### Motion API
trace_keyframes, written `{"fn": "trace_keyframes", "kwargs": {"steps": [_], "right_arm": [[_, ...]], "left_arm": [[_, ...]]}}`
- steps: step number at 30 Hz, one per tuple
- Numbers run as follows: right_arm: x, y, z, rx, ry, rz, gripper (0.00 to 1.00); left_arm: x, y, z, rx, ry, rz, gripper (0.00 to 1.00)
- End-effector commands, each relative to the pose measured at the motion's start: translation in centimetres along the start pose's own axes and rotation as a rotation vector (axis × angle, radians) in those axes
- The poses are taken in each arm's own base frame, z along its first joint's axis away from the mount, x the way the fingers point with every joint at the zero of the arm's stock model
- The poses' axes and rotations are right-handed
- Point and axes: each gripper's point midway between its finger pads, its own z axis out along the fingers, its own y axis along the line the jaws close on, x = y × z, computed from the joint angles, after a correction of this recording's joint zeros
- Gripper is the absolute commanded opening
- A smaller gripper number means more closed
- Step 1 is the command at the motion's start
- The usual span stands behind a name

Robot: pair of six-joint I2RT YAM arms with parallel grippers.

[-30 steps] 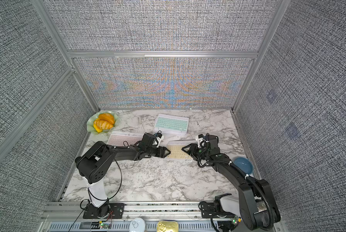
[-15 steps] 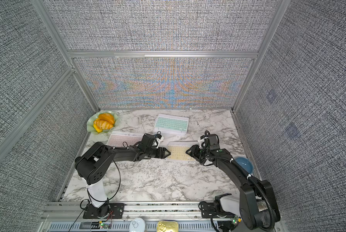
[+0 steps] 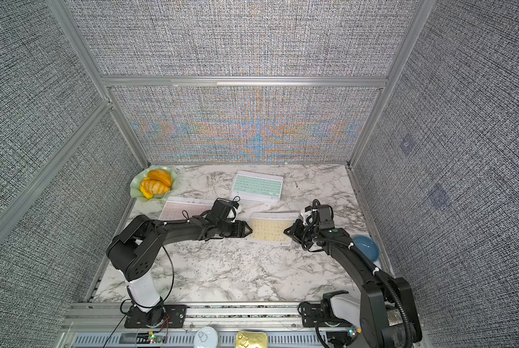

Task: Stack the numeric keypads
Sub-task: Pick up the numeric keypad from the center of the board, then place the numeric keypad at the numeric keypad.

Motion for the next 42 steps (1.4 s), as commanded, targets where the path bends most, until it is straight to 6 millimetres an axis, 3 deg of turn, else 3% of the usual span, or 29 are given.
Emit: {"fn": "trace_keyframes", "kwargs": {"steps": [1, 6, 11, 16, 22, 33, 42], "right_arm": [[-0.2, 0.0, -0.3, 0.000, -0.009, 0.008, 0.00], [-1.0, 3.3, -1.4, -0.108, -0.019, -0.031, 0.00], [-3.1, 7.6, -2.8, -0.215, -0.052, -0.089, 0.00], [-6.2, 11.4, -2.7, -0.306, -0.075, -0.143, 0.00], [-11.7, 14.7, -1.0, -0.387, -0.147, -0.199, 0.00], [-20.0, 15.0, 5.8, -0.411, -0.131, -0.198, 0.00], [-22.3, 13.2, 10.1, -0.441, -0.054, -0.144, 0.00]], "left_arm": [[-1.3, -0.3, -1.2, -0.014, -0.035, -0.015, 0.70], [-4.7, -0.7, -4.2, -0.001, -0.120, -0.037, 0.70], [-7.9, 0.8, -7.9, -0.032, -0.183, -0.078, 0.70], [-10.2, 2.1, -10.8, -0.105, -0.227, -0.084, 0.70], [-11.2, 3.3, -12.4, -0.143, -0.246, -0.109, 0.71], [-11.3, 5.9, -12.6, -0.182, -0.235, -0.155, 0.71], [-11.4, 7.0, -12.3, -0.197, -0.227, -0.180, 0.71]]}}
